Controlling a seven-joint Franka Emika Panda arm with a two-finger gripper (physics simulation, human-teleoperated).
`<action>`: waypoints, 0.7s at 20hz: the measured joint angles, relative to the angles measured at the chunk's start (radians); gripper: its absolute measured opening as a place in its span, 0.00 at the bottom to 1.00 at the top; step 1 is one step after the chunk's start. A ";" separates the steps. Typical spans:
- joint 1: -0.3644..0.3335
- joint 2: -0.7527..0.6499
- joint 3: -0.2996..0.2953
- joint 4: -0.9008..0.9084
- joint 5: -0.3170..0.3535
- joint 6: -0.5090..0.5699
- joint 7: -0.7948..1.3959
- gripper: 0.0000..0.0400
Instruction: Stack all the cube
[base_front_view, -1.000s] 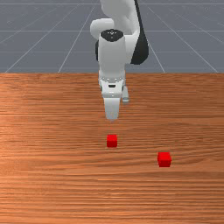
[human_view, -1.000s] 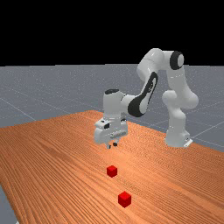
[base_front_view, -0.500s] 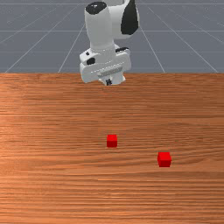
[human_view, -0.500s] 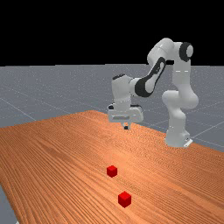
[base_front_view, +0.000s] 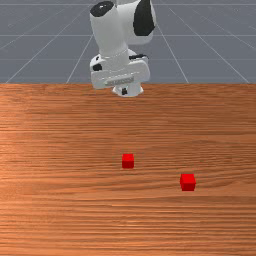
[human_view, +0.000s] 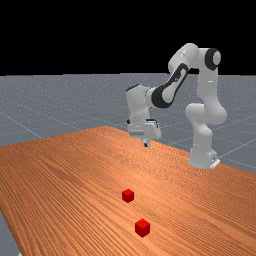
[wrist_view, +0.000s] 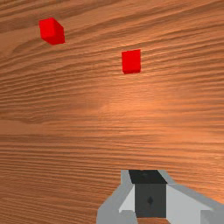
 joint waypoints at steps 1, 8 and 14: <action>0.001 0.004 0.002 0.004 0.002 0.006 0.019 0.00; 0.010 0.260 0.025 0.132 0.068 0.166 0.037 0.97; 0.006 0.579 0.048 0.395 0.111 0.165 0.064 1.00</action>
